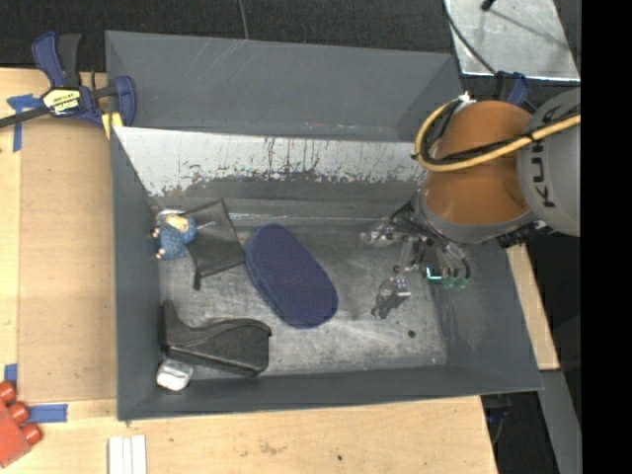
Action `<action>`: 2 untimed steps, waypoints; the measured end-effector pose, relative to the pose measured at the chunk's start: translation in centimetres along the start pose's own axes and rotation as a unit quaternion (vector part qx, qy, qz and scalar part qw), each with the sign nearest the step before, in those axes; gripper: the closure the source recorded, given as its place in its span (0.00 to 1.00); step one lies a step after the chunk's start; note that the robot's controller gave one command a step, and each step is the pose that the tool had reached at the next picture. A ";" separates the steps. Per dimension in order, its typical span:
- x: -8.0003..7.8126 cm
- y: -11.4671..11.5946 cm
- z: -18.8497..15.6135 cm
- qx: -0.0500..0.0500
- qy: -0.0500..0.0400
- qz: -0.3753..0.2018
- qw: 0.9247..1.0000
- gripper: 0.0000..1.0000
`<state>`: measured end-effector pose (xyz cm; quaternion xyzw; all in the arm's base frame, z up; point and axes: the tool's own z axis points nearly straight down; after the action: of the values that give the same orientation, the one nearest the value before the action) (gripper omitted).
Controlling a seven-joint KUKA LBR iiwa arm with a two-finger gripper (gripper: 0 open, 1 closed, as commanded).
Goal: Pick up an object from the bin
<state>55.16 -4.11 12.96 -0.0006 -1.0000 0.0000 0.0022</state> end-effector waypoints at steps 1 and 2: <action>5.9 8.8 5.5 0.004 -0.012 -0.146 0.989 0.00; 6.5 16.2 2.7 0.001 -0.011 -0.218 0.976 0.00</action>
Offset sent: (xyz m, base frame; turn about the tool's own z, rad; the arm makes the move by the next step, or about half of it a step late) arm -0.0648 0.0928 -0.0596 -0.3033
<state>48.68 12.07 10.30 0.2175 -0.9760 0.0006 -0.0088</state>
